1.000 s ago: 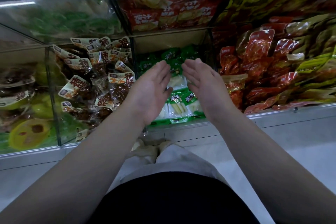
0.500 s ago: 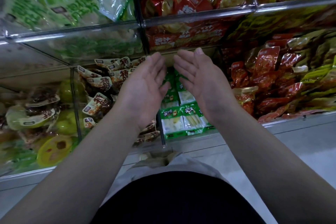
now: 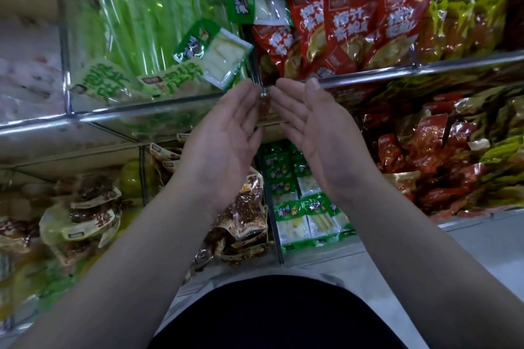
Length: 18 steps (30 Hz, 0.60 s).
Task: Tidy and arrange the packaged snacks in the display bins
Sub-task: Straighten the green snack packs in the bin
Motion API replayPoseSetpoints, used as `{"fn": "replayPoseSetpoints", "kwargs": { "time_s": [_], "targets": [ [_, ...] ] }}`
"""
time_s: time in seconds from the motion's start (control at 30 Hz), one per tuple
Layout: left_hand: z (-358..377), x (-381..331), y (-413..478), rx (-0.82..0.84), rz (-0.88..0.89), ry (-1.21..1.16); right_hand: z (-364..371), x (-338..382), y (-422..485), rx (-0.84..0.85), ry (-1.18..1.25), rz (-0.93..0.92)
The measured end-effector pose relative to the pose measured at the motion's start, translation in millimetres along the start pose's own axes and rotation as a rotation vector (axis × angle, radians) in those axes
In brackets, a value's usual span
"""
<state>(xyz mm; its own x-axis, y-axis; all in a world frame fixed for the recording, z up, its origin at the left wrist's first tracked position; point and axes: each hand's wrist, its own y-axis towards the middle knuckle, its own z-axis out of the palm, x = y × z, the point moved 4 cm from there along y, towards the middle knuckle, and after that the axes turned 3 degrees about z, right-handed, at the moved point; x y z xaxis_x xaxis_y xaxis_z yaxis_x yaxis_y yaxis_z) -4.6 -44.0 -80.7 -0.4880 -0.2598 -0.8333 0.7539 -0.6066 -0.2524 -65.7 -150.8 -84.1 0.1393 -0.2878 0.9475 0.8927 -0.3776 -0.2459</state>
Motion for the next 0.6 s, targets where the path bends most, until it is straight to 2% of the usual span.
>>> {"fn": "replayPoseSetpoints", "kwargs": {
  "time_s": [0.13,0.33,0.6],
  "targets": [
    [-3.2,-21.5,7.3,-0.019,0.06,0.019,12.4,11.0,10.9,0.009,0.001,-0.017],
    [-11.2,-33.9,18.7,-0.108,0.061,0.057,24.5,21.8,27.9,-0.011,-0.041,-0.005],
    [-11.8,-35.4,26.6,-0.044,0.055,0.267,28.7,32.8,62.7,-0.102,-0.212,-0.025]
  ]
}}
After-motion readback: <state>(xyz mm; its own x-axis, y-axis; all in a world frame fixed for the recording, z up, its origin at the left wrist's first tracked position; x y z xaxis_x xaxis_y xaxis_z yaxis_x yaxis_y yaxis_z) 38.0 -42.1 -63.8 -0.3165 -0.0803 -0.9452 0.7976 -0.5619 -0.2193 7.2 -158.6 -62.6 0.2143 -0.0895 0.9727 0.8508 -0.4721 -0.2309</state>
